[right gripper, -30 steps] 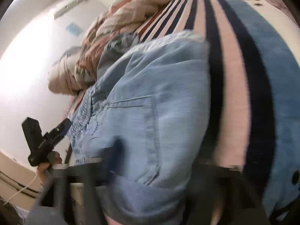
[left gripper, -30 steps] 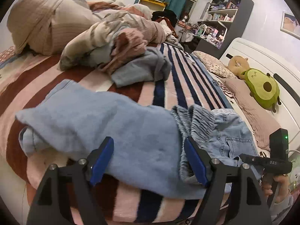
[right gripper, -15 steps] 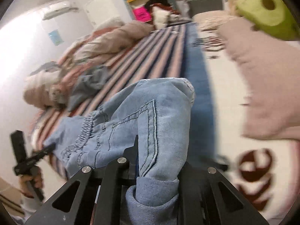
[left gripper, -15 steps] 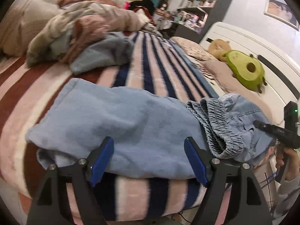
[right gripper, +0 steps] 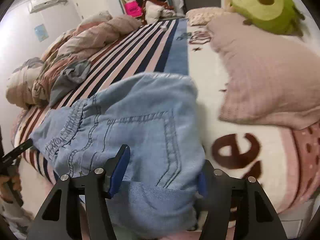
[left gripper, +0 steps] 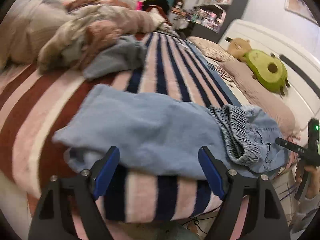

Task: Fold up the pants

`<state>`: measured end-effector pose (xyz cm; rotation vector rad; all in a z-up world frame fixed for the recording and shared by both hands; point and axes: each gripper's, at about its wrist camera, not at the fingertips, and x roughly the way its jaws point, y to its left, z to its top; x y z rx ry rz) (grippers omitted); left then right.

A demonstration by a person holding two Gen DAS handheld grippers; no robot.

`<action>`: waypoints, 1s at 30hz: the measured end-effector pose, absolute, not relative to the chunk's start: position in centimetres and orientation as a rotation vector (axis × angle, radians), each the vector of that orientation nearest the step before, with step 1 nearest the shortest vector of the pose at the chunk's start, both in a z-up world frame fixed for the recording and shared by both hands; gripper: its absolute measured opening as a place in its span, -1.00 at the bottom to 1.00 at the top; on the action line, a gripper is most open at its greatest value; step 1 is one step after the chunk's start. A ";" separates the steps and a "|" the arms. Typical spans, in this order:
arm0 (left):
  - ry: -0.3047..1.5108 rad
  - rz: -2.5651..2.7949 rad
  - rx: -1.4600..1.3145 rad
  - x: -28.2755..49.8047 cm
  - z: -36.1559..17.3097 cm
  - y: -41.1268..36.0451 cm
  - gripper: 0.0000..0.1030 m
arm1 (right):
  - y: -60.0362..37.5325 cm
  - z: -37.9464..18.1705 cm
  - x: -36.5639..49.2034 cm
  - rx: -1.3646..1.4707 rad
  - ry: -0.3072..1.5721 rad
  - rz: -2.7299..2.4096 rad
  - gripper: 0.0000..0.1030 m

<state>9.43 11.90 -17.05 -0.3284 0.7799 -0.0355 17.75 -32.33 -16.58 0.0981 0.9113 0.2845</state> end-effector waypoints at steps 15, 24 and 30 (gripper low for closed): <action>0.757 -0.262 -0.872 8.6 -22.4 16.9 0.52 | -31.2 -13.9 16.7 0.139 0.825 0.277 0.33; 0.653 -0.198 -0.925 14.3 -22.0 20.5 0.52 | -29.9 -13.7 17.3 0.156 0.846 0.306 0.33; 0.627 -0.136 -0.918 18.1 -21.7 22.3 0.07 | -29.5 -13.6 18.3 0.174 0.851 0.310 0.33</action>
